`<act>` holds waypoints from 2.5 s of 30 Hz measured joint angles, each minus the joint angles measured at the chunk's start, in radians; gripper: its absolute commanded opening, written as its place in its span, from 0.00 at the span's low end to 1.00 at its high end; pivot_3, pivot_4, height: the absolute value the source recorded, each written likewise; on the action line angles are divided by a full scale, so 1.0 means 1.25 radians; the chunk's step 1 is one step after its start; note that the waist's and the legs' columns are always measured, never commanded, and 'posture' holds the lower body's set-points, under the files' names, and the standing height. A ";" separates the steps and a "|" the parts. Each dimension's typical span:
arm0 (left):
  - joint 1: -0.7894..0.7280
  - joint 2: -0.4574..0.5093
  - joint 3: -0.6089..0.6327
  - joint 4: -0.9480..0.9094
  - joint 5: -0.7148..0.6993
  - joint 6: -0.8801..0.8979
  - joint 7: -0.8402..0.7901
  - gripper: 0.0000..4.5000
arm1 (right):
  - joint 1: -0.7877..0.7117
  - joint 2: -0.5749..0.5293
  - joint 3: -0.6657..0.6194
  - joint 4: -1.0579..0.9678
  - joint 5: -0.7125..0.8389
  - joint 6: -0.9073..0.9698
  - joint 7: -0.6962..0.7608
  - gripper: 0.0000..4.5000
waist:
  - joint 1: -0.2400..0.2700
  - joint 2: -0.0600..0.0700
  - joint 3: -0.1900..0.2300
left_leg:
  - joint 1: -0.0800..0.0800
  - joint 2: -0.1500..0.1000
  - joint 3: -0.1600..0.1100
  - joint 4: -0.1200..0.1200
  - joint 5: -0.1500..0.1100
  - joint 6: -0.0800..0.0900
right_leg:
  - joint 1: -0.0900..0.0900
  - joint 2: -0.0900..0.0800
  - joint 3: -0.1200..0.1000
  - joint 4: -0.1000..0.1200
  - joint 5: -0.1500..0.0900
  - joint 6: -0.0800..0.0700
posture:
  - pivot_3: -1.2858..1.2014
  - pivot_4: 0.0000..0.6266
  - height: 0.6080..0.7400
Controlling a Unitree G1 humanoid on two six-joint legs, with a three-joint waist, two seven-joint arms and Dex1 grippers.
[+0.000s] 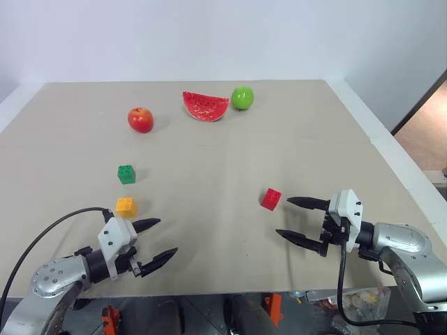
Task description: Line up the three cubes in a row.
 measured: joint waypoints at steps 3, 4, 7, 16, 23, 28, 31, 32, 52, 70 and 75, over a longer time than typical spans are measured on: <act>0.001 0.000 0.008 0.000 -0.009 -0.001 -0.009 0.98 | 0.001 -0.001 0.000 0.001 0.000 -0.002 0.002 1.00 | 0.000 0.000 0.000 | 0.000 0.000 0.000 0.000 0.000 0.000 | 0.000 0.000 0.000 0.000 0.000 0.000 | 0.52 0.24 1.00; 0.003 0.000 0.019 0.001 -0.020 -0.004 -0.022 0.98 | 0.001 -0.001 0.000 0.002 0.000 -0.002 0.004 1.00 | 0.000 0.000 0.000 | 0.000 0.000 0.000 0.000 0.000 0.000 | 0.000 0.000 0.000 0.000 0.000 0.000 | 0.52 0.24 1.00; 0.006 0.002 0.045 0.003 -0.039 -0.006 -0.040 0.98 | 0.001 -0.004 0.000 0.015 0.000 -0.002 0.006 1.00 | 0.000 0.000 0.000 | 0.000 0.000 0.000 0.000 0.000 0.000 | 0.000 0.000 0.000 0.000 0.000 0.000 | 0.52 0.24 1.00; 0.009 0.013 0.046 0.010 -0.055 -0.006 -0.081 0.98 | 0.000 -0.011 0.000 0.026 0.001 0.002 0.012 1.00 | 0.000 0.000 0.000 | 0.000 0.000 0.000 0.000 0.000 0.000 | 0.000 0.000 0.000 0.000 0.000 0.000 | 0.52 0.24 1.00; -0.012 0.024 0.046 0.020 -0.055 -0.026 -0.120 0.98 | -0.003 -0.010 -0.009 0.032 0.000 -0.005 0.001 1.00 | 0.000 0.000 0.000 | 0.000 0.000 0.000 0.000 0.000 0.000 | 0.000 0.000 0.000 0.000 0.000 0.000 | 0.52 0.24 1.00; -0.020 0.043 0.024 0.019 -0.069 -0.057 -0.204 0.98 | -0.084 0.017 -0.005 0.090 -0.018 -0.024 -0.014 1.00 | -0.005 0.000 0.000 | 0.001 0.000 0.002 0.000 0.000 0.000 | 0.000 0.000 0.000 0.000 0.000 -0.001 | 0.52 0.24 1.00; -0.028 0.055 -0.010 0.016 -0.066 -0.085 -0.251 0.98 | -0.167 0.053 0.044 0.163 -0.054 -0.050 -0.014 1.00 | -0.004 0.000 0.000 | 0.001 0.000 0.002 0.000 0.000 0.000 | 0.000 0.001 0.001 0.000 0.000 -0.002 | 0.52 0.24 1.00; -0.030 0.056 -0.012 0.016 -0.066 -0.086 -0.252 0.98 | -0.171 0.056 0.048 0.170 -0.056 -0.053 -0.013 1.00 | -0.004 0.000 0.000 | 0.001 0.000 0.002 0.000 0.000 0.000 | 0.000 0.001 0.001 0.000 0.000 -0.002 | 0.52 0.24 1.00; -0.053 0.053 -0.034 -0.006 -0.063 -0.075 -0.208 1.00 | -0.277 0.115 0.122 0.359 -0.120 -0.057 0.012 0.28 | -0.003 0.000 0.000 | 0.001 0.001 0.002 0.000 0.000 0.001 | 0.000 0.001 0.002 0.000 0.001 0.000 | 0.52 0.24 1.00; 0.070 -0.033 -0.005 -0.092 -0.076 -0.019 -0.010 1.00 | -0.583 0.211 0.367 0.444 -0.164 -0.033 0.298 0.28 | -0.001 0.001 0.001 | 0.001 0.004 0.003 0.000 0.000 0.001 | -0.001 0.004 0.002 0.000 0.002 -0.003 | 0.52 0.24 1.00; 0.068 -0.037 0.002 -0.094 -0.078 -0.014 0.015 1.00 | -0.605 0.223 0.383 0.563 -0.206 -0.096 0.320 0.28 | -0.003 0.001 0.001 | 0.001 0.003 0.005 0.000 -0.001 0.001 | -0.001 0.003 0.003 0.000 0.003 -0.002 | 0.52 0.24 1.00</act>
